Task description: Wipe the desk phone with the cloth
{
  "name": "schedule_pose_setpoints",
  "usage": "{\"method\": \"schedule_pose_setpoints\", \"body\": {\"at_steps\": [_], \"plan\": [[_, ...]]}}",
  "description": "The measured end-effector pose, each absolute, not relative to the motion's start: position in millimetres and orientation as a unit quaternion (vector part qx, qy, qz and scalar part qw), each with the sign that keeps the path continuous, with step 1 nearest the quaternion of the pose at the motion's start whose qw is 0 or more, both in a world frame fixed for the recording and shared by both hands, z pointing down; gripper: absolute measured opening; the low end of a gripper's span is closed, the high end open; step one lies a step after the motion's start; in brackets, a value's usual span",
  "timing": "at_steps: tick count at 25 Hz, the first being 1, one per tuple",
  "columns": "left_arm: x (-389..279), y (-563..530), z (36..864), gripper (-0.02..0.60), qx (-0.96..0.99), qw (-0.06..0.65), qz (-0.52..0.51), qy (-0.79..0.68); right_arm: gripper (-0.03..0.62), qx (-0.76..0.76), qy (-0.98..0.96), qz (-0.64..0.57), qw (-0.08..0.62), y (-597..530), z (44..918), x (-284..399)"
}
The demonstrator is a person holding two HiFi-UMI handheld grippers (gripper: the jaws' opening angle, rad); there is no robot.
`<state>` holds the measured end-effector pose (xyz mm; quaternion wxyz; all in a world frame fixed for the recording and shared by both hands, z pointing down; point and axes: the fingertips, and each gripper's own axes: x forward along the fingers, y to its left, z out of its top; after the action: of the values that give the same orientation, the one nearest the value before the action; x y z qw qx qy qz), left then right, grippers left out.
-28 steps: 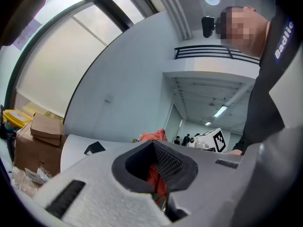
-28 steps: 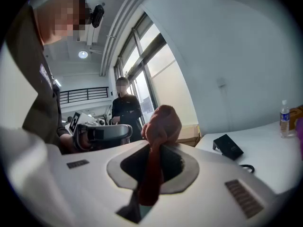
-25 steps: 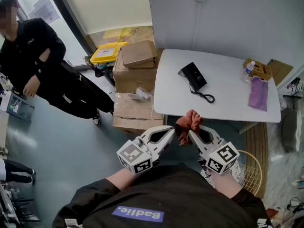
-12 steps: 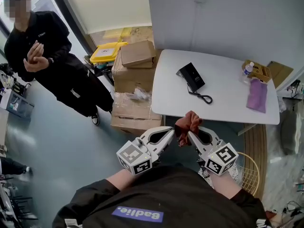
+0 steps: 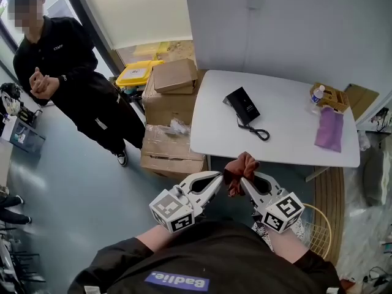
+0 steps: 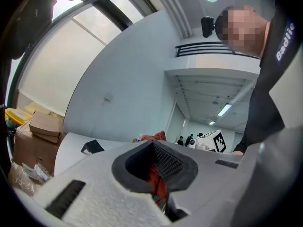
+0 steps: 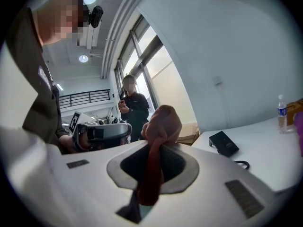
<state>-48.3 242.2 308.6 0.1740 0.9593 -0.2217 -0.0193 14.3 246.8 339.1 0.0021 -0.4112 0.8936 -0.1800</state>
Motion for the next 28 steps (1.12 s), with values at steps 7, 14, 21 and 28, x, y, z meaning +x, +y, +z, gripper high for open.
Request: {"method": "schedule_pose_setpoints", "body": {"at_steps": [7, 14, 21, 28], "plan": [[-29, 248, 318, 0.014, 0.958, 0.180, -0.016, -0.222, 0.049, -0.414, 0.890, -0.191, 0.000, 255, 351, 34], [-27, 222, 321, 0.014, 0.960, 0.183, -0.019, -0.212, 0.048, -0.435, 0.881, -0.188, 0.001, 230, 350, 43], [-23, 159, 320, 0.014, 0.966, 0.186, -0.024, -0.176, 0.049, -0.466, 0.865, -0.188, -0.007, 175, 346, 40], [-38, 83, 312, 0.014, 0.975, 0.170, -0.021, -0.142, 0.048, -0.479, 0.858, -0.185, -0.022, 99, 341, 17]]}}
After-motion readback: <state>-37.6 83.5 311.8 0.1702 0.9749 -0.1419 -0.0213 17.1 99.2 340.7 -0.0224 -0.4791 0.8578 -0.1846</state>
